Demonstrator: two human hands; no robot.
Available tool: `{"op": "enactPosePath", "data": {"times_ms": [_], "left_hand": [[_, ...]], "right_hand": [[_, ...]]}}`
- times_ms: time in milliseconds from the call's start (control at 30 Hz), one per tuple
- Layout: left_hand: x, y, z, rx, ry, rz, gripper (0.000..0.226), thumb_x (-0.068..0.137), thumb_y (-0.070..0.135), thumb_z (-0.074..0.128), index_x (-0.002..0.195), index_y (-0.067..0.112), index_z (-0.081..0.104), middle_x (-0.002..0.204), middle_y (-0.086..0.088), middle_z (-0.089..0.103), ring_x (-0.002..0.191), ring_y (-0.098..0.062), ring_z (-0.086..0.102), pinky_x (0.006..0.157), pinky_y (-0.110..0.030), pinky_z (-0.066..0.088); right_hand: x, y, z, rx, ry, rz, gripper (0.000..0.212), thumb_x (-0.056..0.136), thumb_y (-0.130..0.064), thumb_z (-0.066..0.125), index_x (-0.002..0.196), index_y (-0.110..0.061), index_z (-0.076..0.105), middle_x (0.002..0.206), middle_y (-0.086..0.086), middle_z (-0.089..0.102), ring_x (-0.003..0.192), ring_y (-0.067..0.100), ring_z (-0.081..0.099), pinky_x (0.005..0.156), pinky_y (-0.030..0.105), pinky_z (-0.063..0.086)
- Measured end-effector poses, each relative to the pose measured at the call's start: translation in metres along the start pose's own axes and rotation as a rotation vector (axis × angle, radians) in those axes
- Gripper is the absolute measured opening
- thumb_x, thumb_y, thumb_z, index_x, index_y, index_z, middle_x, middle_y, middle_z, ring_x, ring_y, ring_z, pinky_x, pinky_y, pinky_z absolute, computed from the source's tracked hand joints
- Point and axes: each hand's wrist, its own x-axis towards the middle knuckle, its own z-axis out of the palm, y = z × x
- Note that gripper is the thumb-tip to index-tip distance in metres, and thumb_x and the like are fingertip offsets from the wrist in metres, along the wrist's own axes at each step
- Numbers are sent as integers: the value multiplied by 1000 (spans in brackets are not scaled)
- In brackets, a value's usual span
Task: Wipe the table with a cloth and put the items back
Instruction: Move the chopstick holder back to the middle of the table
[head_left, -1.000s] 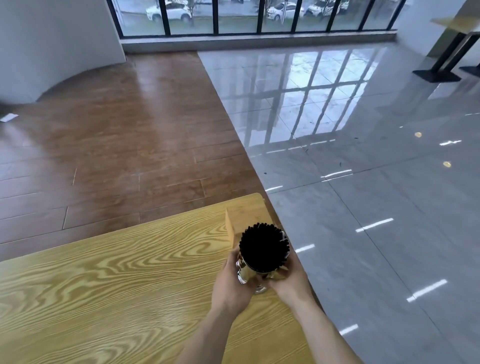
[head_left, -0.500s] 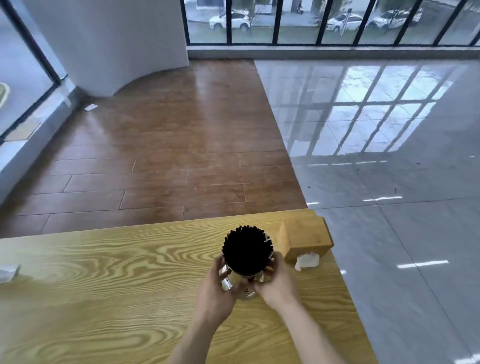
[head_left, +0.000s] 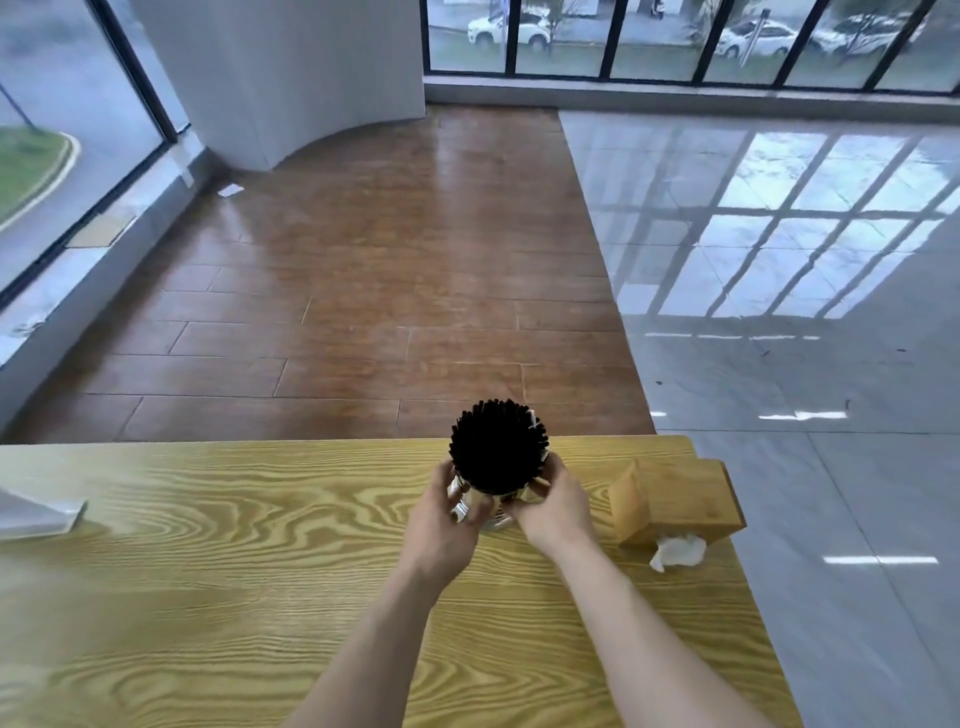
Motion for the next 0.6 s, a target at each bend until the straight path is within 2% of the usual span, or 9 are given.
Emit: {"op": "enactPosePath", "data": {"times_ms": [100,233,367,400,500,600], "left_hand": [[2,0,4,1,-23,-15,63,95,15,66,148,38,40,121,43,52,127,0,56,109,-35,48],[3,-2,5,0,-20,-27,68,97,11,62,153,38,34,127,43,48,133,2,52,106,-28,47],[-1,-4,8,56,-11,-48,71,97,16,63,156,36,28,121,44,42,134,-3,49,111,-37,45],[-4,-7,10,70,4,-69,73,97,19,64,157,34,26,128,39,44,136,-7,49,112,-41,44],[-13,-21,21,127,30,-189,70,96,32,63,157,26,28,154,7,46,140,-20,49,112,-46,45],[-25,-31,41,186,-68,-292,62,96,37,61,151,18,40,151,-4,53,133,-22,55,111,-44,44]], "right_hand": [[4,5,2,40,-1,13,61,76,-12,85,127,-33,59,121,-10,71,113,13,68,98,37,56],[2,13,2,36,-40,16,62,84,-23,78,137,-38,51,120,-17,66,119,17,66,102,43,54],[-5,21,0,86,-90,90,78,89,-26,74,156,-26,33,148,-5,54,131,18,57,110,43,48],[-7,25,-3,99,-100,114,78,90,-27,74,156,-25,33,148,-4,53,127,17,58,109,39,49],[-21,40,-16,81,-127,200,63,94,-25,70,150,-21,43,136,-3,60,111,12,60,96,28,49],[-35,72,-38,62,-161,317,43,94,-27,69,136,-22,59,118,-5,68,109,14,64,101,33,51]]}}
